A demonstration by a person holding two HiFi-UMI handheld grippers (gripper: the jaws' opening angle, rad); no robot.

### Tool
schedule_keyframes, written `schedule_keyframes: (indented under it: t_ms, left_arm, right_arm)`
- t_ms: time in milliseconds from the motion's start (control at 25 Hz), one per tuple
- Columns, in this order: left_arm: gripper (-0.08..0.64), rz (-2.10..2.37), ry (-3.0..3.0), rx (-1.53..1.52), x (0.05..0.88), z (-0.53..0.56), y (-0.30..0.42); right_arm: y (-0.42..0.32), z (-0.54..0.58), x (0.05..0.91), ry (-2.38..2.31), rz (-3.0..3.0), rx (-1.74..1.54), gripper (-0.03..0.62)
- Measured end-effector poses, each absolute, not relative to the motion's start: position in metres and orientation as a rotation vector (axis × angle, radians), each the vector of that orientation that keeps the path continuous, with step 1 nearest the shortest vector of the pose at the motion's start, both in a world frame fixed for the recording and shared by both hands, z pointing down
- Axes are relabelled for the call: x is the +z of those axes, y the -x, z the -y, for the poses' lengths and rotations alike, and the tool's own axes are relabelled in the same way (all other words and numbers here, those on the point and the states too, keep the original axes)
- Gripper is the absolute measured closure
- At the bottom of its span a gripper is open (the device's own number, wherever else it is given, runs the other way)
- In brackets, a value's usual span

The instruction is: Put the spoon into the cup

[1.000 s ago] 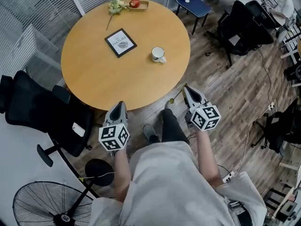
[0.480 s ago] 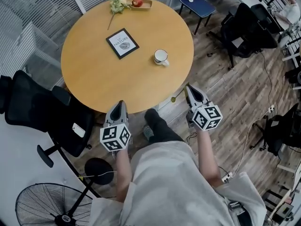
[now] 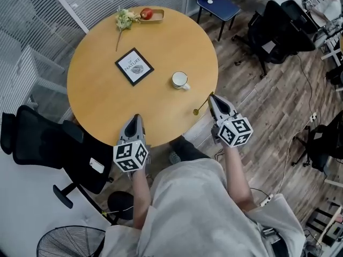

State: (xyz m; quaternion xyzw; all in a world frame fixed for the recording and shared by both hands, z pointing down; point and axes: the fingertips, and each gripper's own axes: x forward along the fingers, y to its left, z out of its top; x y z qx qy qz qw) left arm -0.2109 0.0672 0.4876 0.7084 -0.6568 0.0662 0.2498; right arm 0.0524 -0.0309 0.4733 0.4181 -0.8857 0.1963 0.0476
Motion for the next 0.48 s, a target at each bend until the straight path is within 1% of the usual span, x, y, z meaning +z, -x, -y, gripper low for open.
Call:
schedule_keyframes:
  t_ms: [320, 480]
  left_arm:
    - [0.551, 1.664, -2.061, 0.364, 0.483, -0.003, 0.189]
    - [0.551, 1.661, -2.074, 0.389, 0.479, 0.020, 0.185]
  right_arm:
    - [-0.035, 0.092, 0.462, -1.278, 2.745, 0.606, 0.591]
    - [-0.025, 0.117, 0.461, -1.257, 2.762, 0.623, 0.591]
